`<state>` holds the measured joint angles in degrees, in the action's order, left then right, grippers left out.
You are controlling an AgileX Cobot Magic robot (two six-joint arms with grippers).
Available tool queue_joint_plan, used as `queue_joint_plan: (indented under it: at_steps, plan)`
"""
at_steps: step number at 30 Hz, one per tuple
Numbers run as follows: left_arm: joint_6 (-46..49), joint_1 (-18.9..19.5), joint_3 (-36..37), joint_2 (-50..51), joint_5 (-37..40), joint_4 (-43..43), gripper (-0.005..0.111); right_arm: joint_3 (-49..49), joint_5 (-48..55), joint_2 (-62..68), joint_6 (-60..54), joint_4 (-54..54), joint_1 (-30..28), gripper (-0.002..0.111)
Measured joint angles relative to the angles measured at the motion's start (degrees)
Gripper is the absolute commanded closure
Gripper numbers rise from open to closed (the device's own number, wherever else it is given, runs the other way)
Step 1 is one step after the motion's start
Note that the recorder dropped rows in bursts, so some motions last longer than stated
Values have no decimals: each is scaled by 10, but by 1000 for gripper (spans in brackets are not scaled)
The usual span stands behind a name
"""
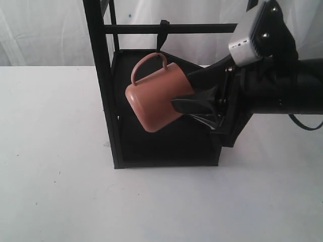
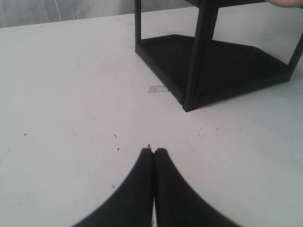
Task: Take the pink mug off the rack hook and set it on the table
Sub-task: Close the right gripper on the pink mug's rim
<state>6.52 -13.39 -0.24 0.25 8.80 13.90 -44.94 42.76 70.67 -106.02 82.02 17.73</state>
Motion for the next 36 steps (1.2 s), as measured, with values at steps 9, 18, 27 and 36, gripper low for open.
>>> queue_joint_plan:
  at_steps: [9,18,27,36]
  plan:
    - [0,0,0,0,0,0,107,0,-5,7,-10,0,0,54]
    - [0,0,0,0,0,0,107,-13,11,38,-11,6,0,54]
    - [0,0,0,0,0,0,107,-34,72,83,-11,19,0,54]
    - [0,0,0,0,0,0,107,-34,88,100,-11,39,0,54]
